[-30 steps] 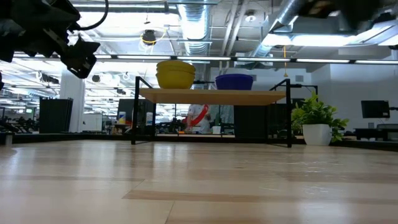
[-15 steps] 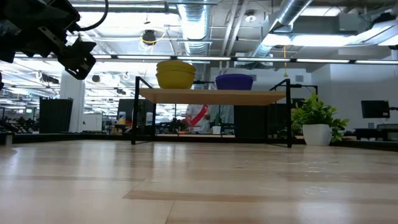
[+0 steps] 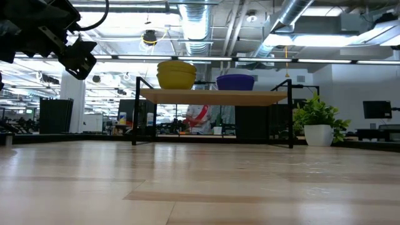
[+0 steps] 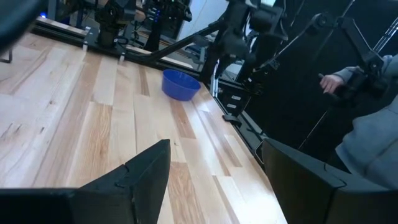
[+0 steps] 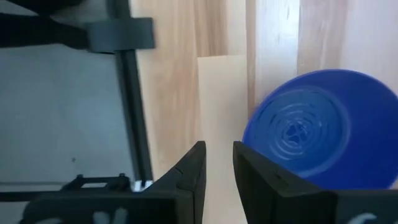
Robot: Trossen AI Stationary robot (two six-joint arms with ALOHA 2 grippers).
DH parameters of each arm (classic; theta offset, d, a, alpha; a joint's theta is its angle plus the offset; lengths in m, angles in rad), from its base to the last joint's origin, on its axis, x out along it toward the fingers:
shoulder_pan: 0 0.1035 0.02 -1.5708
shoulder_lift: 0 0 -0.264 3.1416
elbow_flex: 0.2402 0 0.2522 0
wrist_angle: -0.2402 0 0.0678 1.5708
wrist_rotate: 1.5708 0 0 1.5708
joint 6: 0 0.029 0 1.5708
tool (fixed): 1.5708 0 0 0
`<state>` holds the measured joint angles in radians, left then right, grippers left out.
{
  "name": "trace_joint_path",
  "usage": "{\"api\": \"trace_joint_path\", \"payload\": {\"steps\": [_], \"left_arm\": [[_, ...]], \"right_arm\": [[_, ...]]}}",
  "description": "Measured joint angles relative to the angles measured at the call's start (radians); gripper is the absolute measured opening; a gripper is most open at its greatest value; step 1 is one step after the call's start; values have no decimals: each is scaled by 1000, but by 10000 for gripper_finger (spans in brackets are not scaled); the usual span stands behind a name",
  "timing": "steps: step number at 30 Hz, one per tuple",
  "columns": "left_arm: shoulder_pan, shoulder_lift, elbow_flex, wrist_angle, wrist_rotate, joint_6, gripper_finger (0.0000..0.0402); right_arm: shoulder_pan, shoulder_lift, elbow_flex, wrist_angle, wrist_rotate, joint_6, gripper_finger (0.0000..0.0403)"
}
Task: Pick & Place Mini bowls
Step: Stack the blue bowl on the blue bowl on the shelf
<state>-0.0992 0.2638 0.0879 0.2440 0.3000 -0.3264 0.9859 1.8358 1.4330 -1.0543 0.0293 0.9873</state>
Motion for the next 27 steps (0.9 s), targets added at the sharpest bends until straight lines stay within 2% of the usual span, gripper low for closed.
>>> {"api": "trace_joint_path", "payload": {"steps": [7,15,27], "left_arm": [[0,0,0,0,0,-17,253],[0,0,0,0,0,-26,253],[0,0,0,0,0,-19,253]], "right_arm": [[-3,67,0,-3,0,-16,75],[-26,76,0,-15,0,1,92],[-35,116,0,-16,-3,8,93]]}}
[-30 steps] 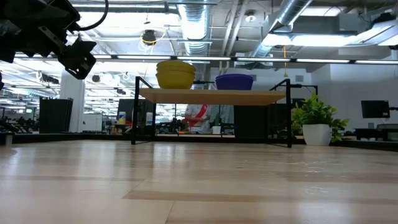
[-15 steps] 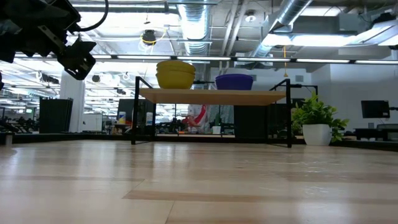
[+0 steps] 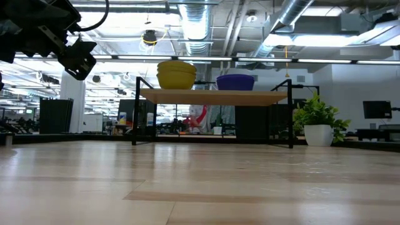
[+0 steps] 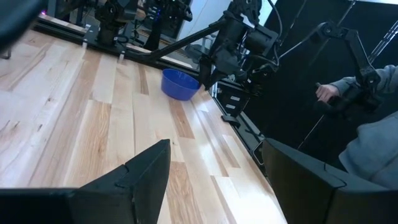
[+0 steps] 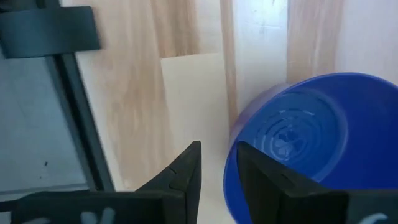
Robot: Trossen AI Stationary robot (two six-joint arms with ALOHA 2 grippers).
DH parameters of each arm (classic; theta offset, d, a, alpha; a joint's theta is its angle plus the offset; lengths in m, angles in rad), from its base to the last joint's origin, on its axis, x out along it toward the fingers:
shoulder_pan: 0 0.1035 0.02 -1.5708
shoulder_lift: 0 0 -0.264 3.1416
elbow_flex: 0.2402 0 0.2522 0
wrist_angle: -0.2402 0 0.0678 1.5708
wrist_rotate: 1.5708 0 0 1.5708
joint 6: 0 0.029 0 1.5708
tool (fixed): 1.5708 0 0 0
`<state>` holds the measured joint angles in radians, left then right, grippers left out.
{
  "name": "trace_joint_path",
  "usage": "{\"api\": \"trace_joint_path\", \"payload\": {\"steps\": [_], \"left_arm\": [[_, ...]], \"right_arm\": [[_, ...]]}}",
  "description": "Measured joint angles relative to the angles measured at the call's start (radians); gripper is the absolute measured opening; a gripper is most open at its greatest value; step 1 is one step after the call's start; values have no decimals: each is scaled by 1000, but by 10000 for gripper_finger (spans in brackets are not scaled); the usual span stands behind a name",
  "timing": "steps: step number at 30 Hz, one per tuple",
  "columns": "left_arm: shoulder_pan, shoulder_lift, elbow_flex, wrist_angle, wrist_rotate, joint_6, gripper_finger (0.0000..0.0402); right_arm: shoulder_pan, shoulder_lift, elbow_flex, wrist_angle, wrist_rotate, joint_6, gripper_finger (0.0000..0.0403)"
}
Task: Pick & Place Mini bowls
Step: Stack the blue bowl on the blue bowl on the shelf
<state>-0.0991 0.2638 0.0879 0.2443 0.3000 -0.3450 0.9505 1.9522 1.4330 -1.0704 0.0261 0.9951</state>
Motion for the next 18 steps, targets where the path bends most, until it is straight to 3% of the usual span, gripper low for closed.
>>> {"api": "trace_joint_path", "payload": {"steps": [12,18], "left_arm": [[0,3,0,0,0,-2,253],[0,16,0,0,0,-2,253]], "right_arm": [[-19,13,-76,39,-21,96,92],[-23,8,-76,53,-38,96,63]]}}
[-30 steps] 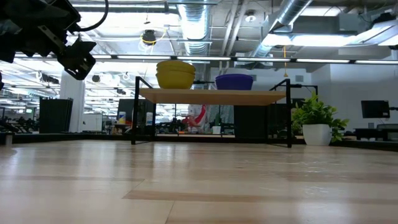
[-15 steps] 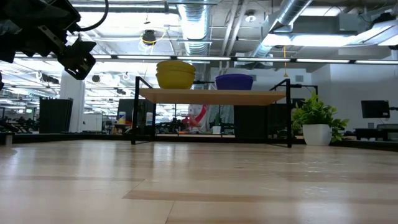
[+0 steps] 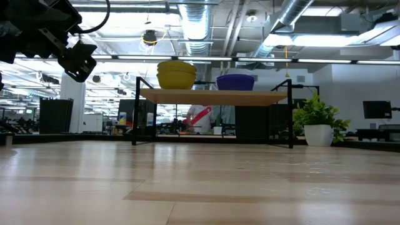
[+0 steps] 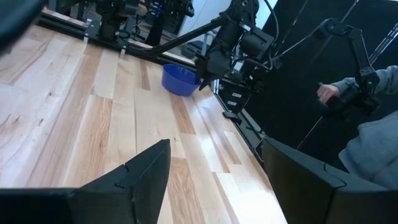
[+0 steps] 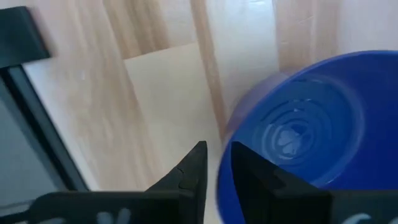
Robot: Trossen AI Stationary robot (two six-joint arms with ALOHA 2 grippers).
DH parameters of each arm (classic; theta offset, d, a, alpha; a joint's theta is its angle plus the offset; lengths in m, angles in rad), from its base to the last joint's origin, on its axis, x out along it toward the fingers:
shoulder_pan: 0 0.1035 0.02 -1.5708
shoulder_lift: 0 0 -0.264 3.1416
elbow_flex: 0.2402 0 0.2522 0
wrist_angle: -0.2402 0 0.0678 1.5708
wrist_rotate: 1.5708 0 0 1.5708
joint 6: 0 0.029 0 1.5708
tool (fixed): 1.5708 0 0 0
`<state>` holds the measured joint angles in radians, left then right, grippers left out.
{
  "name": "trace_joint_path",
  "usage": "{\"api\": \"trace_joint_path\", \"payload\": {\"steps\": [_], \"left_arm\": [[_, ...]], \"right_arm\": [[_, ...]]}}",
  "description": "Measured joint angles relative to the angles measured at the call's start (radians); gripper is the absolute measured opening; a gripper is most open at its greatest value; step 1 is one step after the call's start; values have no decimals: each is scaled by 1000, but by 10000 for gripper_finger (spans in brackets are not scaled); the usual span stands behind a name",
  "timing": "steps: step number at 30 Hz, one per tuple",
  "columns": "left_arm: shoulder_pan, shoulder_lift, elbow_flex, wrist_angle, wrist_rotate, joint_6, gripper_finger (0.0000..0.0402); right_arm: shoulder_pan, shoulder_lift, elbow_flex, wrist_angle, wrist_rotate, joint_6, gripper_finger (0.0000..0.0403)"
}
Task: Pick & Place Mini bowls
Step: Stack the blue bowl on the blue bowl on the shelf
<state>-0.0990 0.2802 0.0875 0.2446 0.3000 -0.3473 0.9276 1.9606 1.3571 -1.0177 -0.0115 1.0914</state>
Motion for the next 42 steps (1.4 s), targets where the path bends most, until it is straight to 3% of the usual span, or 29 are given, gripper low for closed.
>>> {"api": "trace_joint_path", "payload": {"steps": [7,12,23,33,42], "left_arm": [[0,26,0,1,0,2,253],[0,50,0,2,0,2,253],[0,89,0,6,0,5,253],[0,78,0,32,14,37,253],[1,-21,0,18,115,30,253]], "right_arm": [[-16,-2,2,19,-89,0,7],[-44,-2,35,-11,-106,-8,5],[-169,-1,221,-178,-91,-204,1],[-302,-1,451,-327,56,-280,0],[-417,-1,627,-505,182,-330,0]]}}
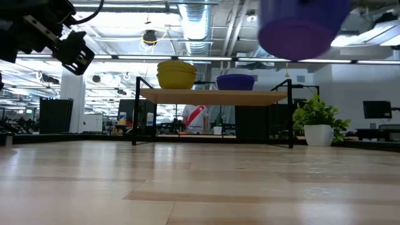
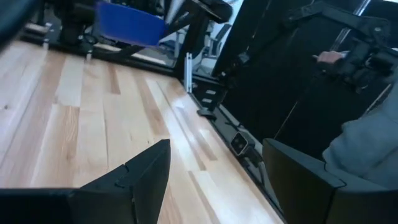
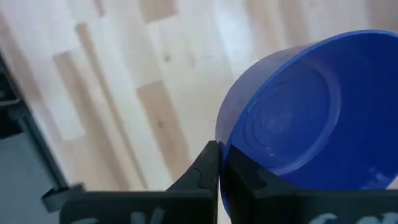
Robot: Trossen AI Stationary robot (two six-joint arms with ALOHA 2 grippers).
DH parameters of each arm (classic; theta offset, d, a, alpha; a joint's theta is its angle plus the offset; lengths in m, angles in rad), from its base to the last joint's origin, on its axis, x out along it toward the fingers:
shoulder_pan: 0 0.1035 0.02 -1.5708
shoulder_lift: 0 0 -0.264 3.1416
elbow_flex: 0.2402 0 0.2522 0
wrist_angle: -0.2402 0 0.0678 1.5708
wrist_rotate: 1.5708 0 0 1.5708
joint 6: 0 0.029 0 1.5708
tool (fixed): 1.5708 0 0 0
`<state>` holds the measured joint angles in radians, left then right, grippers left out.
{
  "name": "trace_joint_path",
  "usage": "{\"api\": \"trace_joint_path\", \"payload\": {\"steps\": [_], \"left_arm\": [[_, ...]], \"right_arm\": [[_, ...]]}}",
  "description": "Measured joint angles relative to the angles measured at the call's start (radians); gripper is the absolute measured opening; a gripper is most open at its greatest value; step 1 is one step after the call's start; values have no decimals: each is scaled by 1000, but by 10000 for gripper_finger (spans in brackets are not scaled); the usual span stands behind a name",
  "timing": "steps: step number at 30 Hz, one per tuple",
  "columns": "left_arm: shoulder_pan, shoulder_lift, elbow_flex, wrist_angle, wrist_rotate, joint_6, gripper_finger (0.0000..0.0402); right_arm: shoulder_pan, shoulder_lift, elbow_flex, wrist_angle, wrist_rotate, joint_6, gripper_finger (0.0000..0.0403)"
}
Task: Pick & Place Mini bowls
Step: Stack the blue bowl on the blue bowl on the shelf
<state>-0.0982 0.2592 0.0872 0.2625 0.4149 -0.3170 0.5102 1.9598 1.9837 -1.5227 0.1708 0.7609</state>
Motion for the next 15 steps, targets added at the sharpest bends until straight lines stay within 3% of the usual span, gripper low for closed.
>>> {"api": "trace_joint_path", "payload": {"steps": [7,15], "left_arm": [[19,-69,0,-40,4,7,253],[130,-141,0,-60,1,32,253]], "right_arm": [[-130,0,75,-48,56,-133,0],[-307,0,152,-48,69,-333,0]]}}
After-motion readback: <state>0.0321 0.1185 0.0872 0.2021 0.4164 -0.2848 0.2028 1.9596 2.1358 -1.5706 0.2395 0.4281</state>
